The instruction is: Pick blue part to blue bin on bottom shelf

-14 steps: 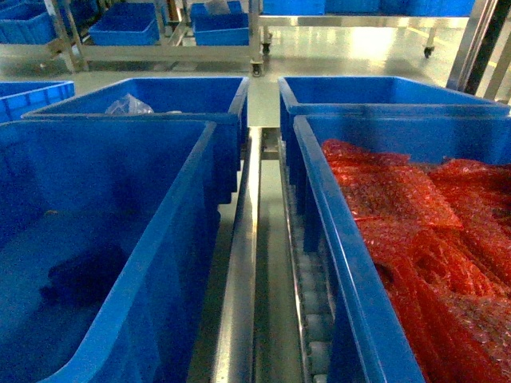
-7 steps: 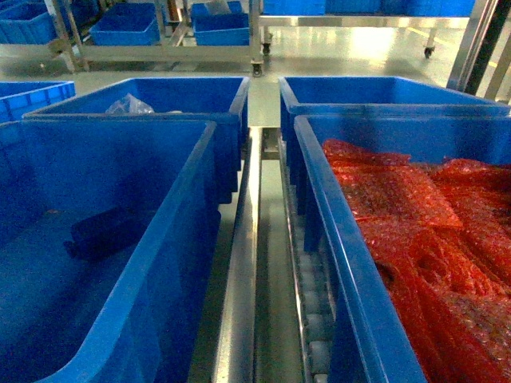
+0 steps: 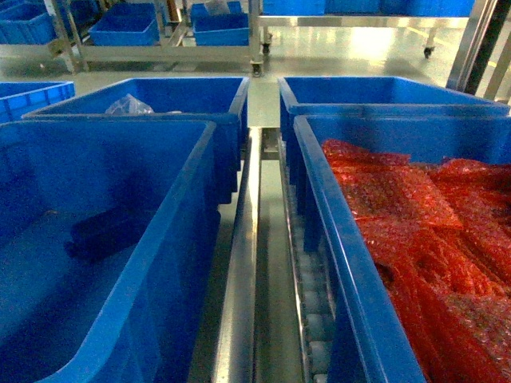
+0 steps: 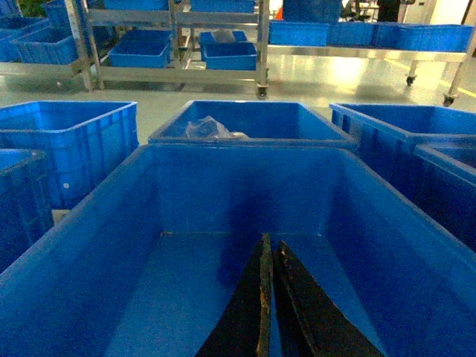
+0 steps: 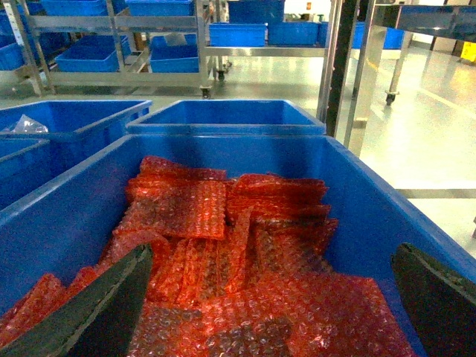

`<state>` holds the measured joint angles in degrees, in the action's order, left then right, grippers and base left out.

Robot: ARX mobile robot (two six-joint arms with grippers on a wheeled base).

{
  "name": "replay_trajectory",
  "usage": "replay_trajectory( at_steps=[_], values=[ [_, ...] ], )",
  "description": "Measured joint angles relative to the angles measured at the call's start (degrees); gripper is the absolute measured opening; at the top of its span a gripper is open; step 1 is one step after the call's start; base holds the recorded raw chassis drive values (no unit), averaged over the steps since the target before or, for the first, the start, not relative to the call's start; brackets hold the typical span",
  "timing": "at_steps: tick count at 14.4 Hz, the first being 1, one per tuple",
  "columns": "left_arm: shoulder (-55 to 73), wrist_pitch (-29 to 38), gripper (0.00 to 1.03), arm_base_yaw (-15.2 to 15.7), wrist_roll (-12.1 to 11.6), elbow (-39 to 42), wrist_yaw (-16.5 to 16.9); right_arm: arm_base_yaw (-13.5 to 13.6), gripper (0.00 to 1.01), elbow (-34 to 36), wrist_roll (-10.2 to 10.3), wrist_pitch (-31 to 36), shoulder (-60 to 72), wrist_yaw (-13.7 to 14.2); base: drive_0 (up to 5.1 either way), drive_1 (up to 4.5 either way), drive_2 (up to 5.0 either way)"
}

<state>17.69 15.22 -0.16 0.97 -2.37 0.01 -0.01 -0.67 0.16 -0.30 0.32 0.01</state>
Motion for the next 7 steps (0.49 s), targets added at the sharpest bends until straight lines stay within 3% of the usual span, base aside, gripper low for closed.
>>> replay_trajectory(
  at_steps=[7],
  values=[
    [-5.88,-3.39,0.02,0.04,0.00,1.75,-0.04,0.00,0.98,0.00,0.00,0.02,0.00,0.00,0.0,0.00,0.0]
  ],
)
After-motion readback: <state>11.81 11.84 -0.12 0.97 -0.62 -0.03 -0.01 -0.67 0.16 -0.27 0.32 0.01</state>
